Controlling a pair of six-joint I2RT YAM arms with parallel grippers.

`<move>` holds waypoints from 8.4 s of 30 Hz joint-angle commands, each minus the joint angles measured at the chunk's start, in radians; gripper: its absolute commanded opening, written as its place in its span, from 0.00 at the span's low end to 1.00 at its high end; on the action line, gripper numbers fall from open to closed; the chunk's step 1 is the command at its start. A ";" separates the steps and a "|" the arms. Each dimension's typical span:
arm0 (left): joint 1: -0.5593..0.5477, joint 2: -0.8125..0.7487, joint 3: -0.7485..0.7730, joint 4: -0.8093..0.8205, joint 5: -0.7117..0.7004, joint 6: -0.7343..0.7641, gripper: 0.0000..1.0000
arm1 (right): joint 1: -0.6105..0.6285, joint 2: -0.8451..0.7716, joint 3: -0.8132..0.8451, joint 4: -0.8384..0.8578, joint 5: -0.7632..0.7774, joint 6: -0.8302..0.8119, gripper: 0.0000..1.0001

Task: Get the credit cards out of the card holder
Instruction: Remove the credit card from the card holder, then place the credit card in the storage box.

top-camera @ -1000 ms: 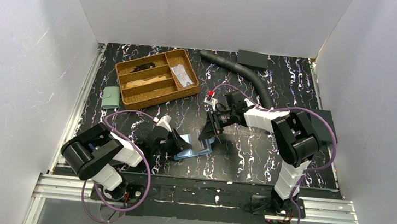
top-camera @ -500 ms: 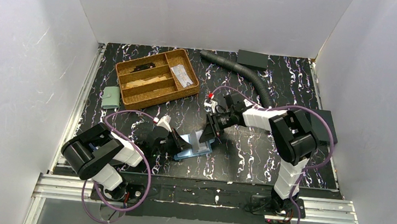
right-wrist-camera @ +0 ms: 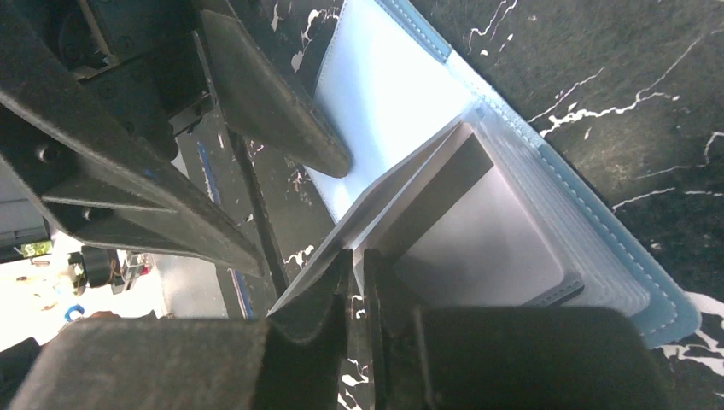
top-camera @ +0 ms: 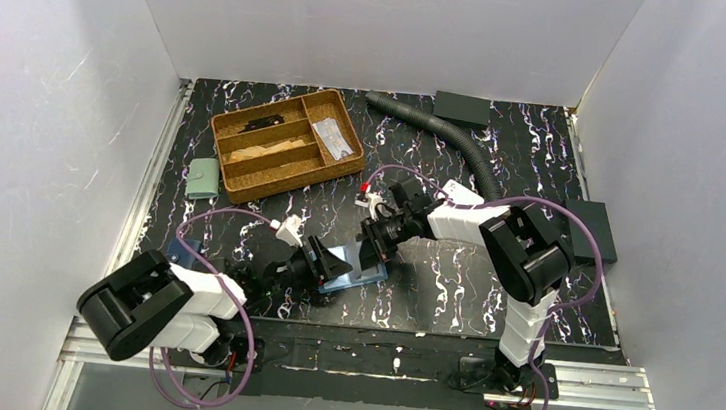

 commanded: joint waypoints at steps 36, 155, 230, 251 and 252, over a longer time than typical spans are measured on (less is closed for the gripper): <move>0.075 -0.052 -0.037 -0.099 -0.026 -0.039 0.26 | -0.003 0.020 0.044 -0.001 -0.096 -0.096 0.31; 0.144 0.232 -0.109 0.545 0.129 0.042 0.00 | -0.203 0.047 0.160 -0.311 -0.092 -0.299 0.01; -0.060 -0.080 0.247 0.002 0.169 0.251 0.80 | -0.325 0.018 0.387 -1.254 -0.409 -1.369 0.01; -0.072 0.161 0.323 0.184 0.263 0.200 0.25 | -0.320 0.031 0.390 -1.233 -0.408 -1.323 0.01; -0.071 0.164 0.330 0.183 0.276 0.208 0.15 | -0.320 0.032 0.388 -1.232 -0.408 -1.321 0.01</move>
